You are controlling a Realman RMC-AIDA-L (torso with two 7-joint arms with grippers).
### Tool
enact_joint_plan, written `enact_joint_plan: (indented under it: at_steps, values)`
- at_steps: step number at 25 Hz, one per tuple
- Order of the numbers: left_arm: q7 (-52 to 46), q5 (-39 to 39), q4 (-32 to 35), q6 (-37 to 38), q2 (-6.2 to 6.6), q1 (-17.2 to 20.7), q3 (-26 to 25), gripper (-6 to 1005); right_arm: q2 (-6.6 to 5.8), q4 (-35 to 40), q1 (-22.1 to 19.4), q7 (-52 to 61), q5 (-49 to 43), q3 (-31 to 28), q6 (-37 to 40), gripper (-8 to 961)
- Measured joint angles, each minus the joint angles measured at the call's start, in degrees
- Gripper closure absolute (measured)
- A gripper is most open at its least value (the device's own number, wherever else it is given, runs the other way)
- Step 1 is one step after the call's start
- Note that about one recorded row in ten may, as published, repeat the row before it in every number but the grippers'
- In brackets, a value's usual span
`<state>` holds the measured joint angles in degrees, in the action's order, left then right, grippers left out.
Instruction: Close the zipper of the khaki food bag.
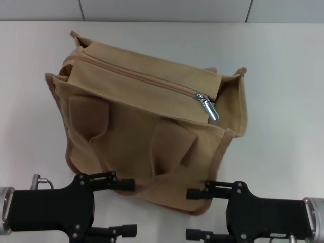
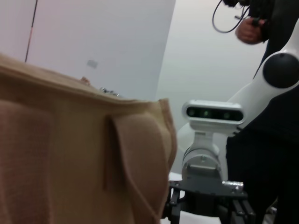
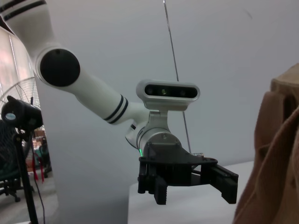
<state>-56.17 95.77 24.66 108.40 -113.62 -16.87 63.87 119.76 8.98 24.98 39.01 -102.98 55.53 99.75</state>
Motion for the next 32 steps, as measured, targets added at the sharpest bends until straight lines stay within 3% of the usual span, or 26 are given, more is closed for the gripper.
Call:
enact_joint_plan:
  at_steps: [5, 10, 20, 32]
  values:
    - [1.28, 0.7, 0.09, -5.1, -0.04, -1.02, -0.59, 181, 0.24, -0.47, 1.51, -0.52, 0.47, -0.4, -2.73, 274]
    - [1.32, 0.76, 0.05, -5.48, -0.05, -2.18, -0.59, 183, 0.13, -0.1, 3.94, -0.58, 2.66, -0.44, -5.35, 274]
    - [1.98, 0.83, 0.02, -5.63, 0.33, -2.27, -2.99, 183, -0.35, 5.0, 3.11, 2.02, 2.76, -0.6, -5.97, 274]
    - [2.65, 0.91, 0.06, -5.71, 0.2, -2.46, -2.96, 183, -0.41, 5.1, 2.85, 2.12, 2.38, 0.1, -5.5, 274]
